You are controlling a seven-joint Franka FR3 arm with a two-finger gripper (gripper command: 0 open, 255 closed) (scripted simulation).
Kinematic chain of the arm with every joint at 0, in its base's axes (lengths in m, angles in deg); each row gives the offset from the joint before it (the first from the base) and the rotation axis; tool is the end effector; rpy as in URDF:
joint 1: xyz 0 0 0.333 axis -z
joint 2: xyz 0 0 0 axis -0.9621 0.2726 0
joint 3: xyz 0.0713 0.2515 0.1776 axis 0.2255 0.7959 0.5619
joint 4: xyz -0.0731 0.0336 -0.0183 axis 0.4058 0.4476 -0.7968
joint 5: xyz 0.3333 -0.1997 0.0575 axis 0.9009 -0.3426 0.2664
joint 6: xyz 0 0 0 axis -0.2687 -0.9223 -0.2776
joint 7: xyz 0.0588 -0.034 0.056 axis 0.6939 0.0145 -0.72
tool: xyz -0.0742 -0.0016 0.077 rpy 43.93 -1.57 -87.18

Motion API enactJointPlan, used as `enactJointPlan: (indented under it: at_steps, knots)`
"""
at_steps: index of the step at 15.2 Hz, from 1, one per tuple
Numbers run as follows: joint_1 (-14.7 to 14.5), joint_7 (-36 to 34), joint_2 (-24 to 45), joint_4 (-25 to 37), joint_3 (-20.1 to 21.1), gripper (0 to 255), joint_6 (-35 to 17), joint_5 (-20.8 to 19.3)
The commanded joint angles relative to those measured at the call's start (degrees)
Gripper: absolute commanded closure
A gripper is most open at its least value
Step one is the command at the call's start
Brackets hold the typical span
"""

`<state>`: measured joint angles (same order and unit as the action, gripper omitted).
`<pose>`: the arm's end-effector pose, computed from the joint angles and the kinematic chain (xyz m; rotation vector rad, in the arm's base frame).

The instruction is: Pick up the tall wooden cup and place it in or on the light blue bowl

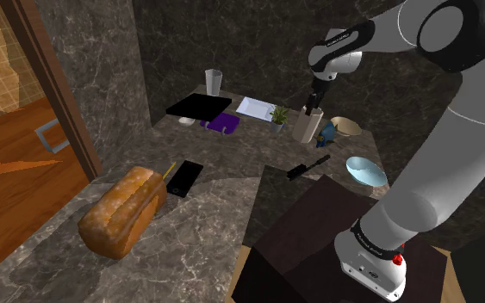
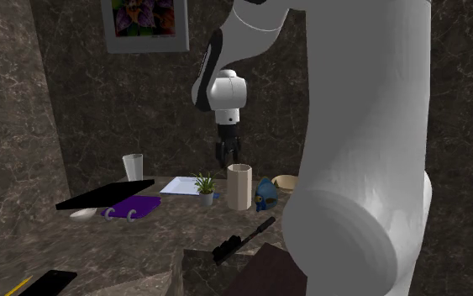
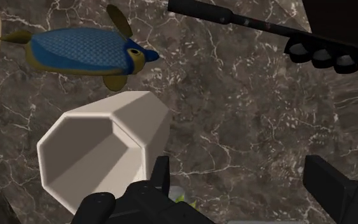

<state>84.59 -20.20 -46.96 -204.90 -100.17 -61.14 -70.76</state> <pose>0.4596 -0.3293 0.3566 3.1210 0.1907 -0.0778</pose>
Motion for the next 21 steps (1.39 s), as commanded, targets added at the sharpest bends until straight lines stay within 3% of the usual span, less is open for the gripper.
enactJointPlan:
  at_steps: [1,6,14,21]
  knots:
    - [1.37,2.48,4.57,3.63,-0.10,0,-0.70,2.54]
    - [5.55,7.04,14.50,12.73,0.80,0,-1.02,7.50]
    - [6.45,8.20,17.89,11.31,1.86,0,-5.59,9.31]
    - [6.45,8.20,17.90,11.33,1.87,0,-5.58,9.31]
